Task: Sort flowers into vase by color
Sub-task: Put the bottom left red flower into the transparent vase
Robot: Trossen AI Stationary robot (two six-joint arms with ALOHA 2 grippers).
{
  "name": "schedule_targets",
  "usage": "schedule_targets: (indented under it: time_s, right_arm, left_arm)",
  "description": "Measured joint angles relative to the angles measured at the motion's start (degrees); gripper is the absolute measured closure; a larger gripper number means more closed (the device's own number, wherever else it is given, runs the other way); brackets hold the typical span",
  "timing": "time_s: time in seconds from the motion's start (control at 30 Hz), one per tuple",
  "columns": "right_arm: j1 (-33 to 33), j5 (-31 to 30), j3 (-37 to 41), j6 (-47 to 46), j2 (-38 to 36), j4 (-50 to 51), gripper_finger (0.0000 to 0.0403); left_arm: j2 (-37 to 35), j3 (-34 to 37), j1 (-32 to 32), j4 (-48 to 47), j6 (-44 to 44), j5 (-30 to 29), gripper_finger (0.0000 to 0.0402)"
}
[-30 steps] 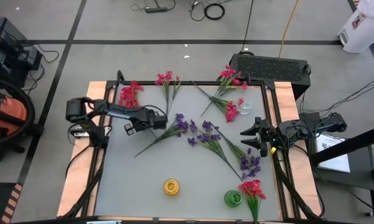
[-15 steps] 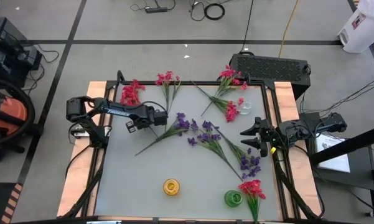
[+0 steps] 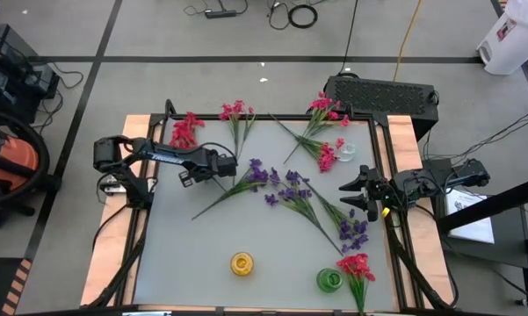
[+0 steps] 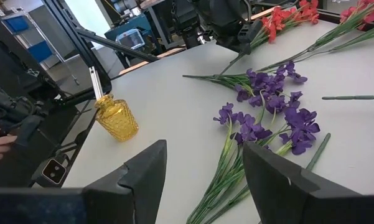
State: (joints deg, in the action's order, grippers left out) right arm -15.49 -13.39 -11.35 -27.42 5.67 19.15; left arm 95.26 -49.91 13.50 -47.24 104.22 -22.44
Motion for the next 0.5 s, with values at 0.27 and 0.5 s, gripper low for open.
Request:
schedule_targets:
  time_s: [0.27,0.5]
  right_arm:
    - [0.0,0.0,0.0,0.0,0.0,0.0,0.02]
    - [0.0,0.0,0.0,0.0,0.0,0.0,0.02]
  left_arm:
    - [0.0,0.0,0.0,0.1,0.0,0.1,0.0261]
    - [0.0,0.0,0.0,1.1,-2.9,0.4,0.0322]
